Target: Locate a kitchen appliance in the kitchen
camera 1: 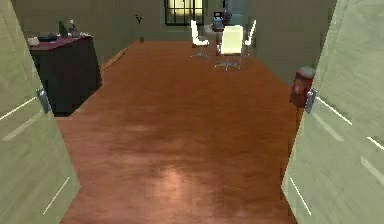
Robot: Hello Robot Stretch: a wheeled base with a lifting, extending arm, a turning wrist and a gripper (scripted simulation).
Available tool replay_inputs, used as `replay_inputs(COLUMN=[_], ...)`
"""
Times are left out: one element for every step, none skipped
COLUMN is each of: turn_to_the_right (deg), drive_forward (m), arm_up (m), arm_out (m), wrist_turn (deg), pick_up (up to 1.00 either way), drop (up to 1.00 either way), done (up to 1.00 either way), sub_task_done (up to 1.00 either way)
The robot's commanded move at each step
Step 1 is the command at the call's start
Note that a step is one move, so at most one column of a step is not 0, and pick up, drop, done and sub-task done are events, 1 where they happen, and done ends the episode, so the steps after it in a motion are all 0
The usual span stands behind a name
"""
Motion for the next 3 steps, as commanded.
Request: replay_inputs(turn_to_the_right=[0.0, 0.0, 0.0], drive_forward=[1.0, 1.0, 1.0], arm_up=[0.0, 0.0, 0.0], arm_out=[0.0, 0.0, 0.0], wrist_turn=[0.0, 0.0, 0.0], pick_up=[0.0, 0.0, 0.0], drop=[0.0, 0.0, 0.0], done=[0.0, 0.0, 0.0], sub_task_done=[0.0, 0.0, 0.0])
